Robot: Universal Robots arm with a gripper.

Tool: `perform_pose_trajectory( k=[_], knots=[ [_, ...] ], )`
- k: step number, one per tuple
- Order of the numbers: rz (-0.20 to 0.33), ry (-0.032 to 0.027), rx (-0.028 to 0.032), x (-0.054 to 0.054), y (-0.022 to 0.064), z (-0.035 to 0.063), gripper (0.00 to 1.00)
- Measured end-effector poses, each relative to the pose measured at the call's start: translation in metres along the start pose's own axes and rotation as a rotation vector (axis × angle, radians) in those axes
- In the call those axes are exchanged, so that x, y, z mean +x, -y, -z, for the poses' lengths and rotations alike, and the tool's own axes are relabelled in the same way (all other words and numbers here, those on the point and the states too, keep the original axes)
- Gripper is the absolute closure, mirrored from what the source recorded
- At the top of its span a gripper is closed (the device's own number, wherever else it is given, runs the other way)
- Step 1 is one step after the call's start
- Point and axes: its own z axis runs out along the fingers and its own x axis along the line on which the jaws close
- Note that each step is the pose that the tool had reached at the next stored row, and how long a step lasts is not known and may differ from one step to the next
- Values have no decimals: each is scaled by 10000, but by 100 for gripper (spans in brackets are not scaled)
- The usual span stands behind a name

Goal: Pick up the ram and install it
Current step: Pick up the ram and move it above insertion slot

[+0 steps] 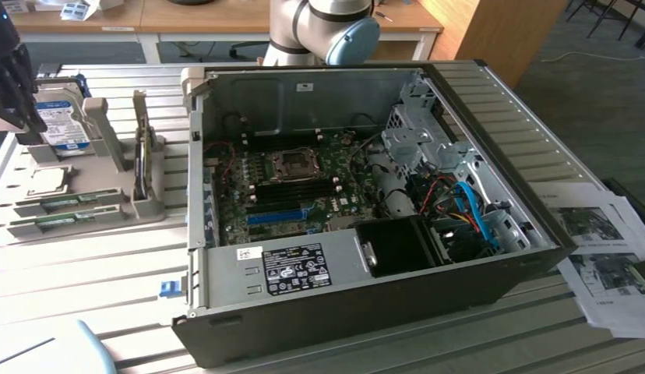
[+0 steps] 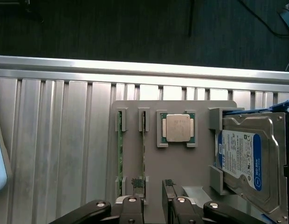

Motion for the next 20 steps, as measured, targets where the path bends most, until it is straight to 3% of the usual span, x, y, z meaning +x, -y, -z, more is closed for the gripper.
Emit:
perform_pose_trajectory(
  k=[20],
  knots=[
    [0, 0, 1, 2, 8, -226, 71]
  ],
)
